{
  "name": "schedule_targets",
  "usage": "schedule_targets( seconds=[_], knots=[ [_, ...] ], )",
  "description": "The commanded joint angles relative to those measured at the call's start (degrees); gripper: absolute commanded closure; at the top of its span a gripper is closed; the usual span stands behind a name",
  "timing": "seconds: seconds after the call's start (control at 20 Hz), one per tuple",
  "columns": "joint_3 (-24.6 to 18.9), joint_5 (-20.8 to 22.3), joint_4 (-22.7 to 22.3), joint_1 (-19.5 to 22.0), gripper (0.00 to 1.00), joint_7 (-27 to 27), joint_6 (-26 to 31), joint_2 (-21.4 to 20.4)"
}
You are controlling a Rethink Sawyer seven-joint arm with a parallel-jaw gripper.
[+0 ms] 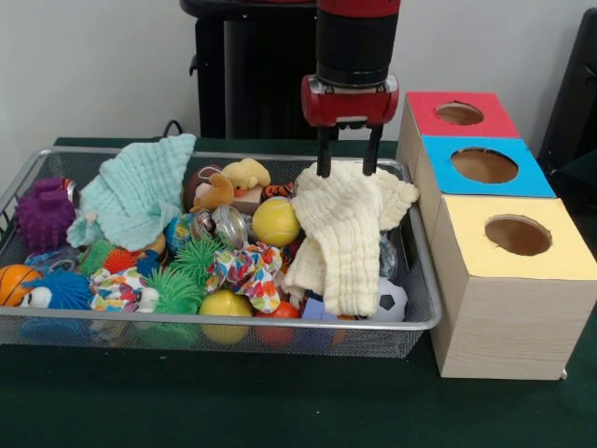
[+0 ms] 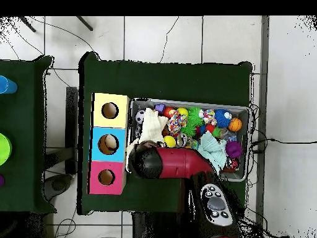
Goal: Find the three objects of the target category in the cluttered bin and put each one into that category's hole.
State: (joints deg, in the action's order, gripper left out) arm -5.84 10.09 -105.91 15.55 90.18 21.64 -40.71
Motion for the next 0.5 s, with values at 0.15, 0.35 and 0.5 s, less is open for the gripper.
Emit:
schedule_targets(
  seconds=[0.15, 0.35, 0.5],
  knots=[
    [-6.8, 3.6, 19.8, 2.7, 0.0, -7.0, 11.0, 10.6],
    [-7.2, 4.3, 24.7, 2.7, 0.0, -7.3, 12.5, 14.1],
    [-7.5, 4.7, 27.0, 2.8, 0.0, -7.4, 14.7, 14.8]
  ],
)
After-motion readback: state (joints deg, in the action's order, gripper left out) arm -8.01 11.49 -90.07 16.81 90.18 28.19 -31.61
